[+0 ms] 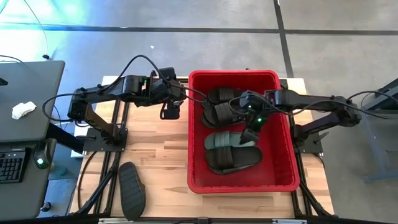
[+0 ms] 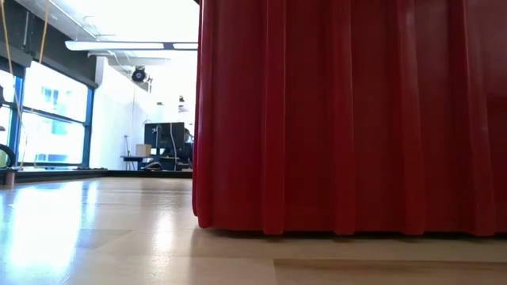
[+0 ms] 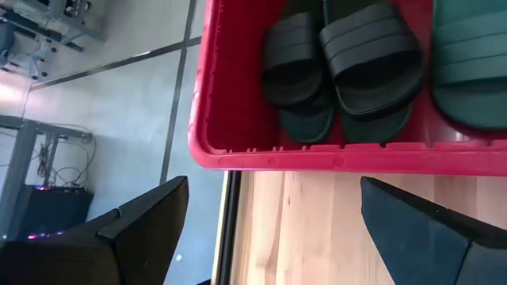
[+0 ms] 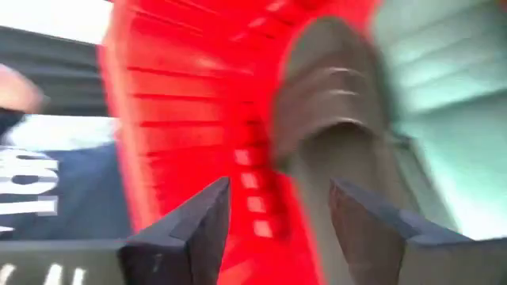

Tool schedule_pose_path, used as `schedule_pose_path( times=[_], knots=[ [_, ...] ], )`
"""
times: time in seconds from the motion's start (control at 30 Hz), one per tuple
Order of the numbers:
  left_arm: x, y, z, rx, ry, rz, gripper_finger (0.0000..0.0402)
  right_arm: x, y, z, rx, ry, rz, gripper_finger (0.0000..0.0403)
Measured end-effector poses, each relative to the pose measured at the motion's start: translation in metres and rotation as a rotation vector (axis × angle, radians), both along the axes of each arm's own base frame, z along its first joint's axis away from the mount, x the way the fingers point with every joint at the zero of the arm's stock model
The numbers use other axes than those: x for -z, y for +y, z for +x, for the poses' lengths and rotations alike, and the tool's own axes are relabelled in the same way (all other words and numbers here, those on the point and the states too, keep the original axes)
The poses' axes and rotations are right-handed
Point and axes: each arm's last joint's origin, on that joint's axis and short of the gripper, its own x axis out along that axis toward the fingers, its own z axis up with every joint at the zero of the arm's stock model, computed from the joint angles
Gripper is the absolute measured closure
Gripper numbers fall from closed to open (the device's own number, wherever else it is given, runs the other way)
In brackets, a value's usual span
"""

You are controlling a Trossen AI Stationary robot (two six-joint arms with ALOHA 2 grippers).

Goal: Pick and place slides into bin
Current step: Put the black slide into the red container

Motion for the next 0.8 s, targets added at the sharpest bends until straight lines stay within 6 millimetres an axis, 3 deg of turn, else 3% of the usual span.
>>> schedule_pose_path(
  times=[0.2,0.4,0.8],
  knots=[
    [0.000,0.000,0.000,0.000,-0.006,-0.012,0.0048,0.014,0.013,0.017,-0.016,0.081,0.085,0.0218],
    [0.001,-0.001,0.000,0.003,-0.007,-0.026,0.0048,0.054,0.031,0.019,-0.039,0.135,0.186,0.0219],
    [0.001,-0.001,0.000,0.013,0.004,-0.020,0.0048,0.094,0.033,0.018,0.158,0.094,0.317,0.0219]
  ],
)
